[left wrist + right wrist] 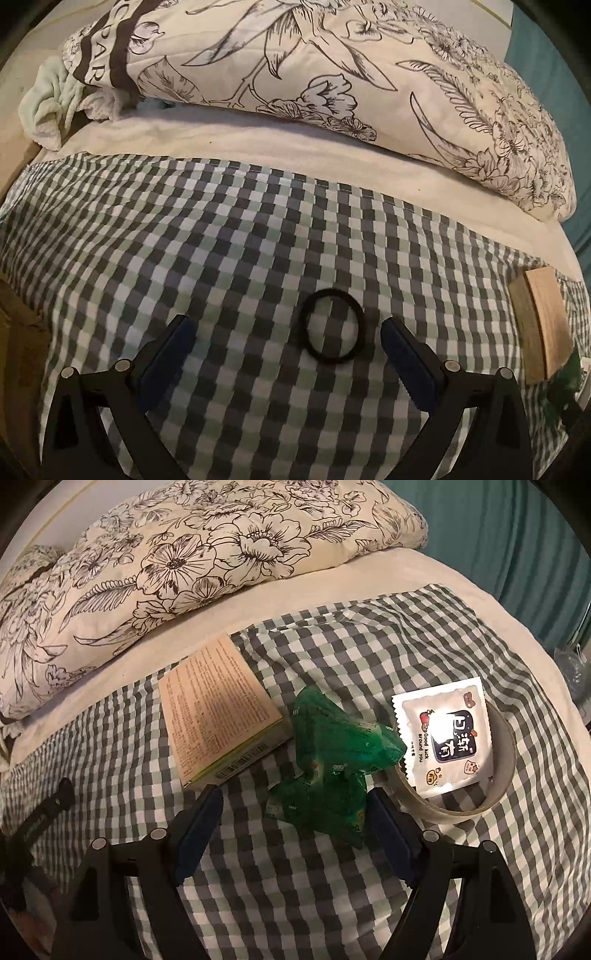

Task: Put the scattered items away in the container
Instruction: 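Grasp the black hair tie with the left tool while the right tool grasps the green packets, then carry the hair tie and green packets over the cardboard box, then open both tools to drop the hair tie and green packets into the box, then move both tools back toward the tape roll holding the white packet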

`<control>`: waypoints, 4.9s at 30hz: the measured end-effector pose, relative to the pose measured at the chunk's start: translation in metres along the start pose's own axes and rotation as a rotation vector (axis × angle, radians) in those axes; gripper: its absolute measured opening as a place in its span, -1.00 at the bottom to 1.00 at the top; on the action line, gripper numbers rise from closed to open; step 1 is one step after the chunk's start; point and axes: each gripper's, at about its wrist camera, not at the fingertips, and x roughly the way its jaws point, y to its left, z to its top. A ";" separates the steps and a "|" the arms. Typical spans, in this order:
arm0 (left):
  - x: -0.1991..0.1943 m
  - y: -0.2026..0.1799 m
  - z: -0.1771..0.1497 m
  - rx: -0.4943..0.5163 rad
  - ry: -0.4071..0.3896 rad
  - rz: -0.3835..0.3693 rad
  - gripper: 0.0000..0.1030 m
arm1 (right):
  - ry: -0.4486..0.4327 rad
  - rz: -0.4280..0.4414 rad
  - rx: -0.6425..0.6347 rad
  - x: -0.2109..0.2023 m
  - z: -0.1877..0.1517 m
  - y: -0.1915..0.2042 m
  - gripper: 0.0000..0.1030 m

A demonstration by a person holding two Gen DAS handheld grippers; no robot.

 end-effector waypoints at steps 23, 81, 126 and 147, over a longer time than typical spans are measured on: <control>-0.035 0.020 -0.029 0.140 0.063 -0.123 -0.84 | 0.003 -0.007 -0.062 -0.002 0.002 0.008 -0.01; -0.315 0.284 -0.092 -0.115 -0.201 0.051 -0.84 | -0.112 0.522 -0.676 -0.285 -0.187 0.315 -0.01; -0.268 0.153 -0.098 0.000 -0.121 0.019 1.00 | -0.142 0.346 -0.214 -0.211 -0.081 0.103 0.50; -0.208 -0.036 -0.111 0.198 -0.056 -0.066 1.00 | -0.076 0.100 -0.194 -0.102 0.001 -0.102 0.50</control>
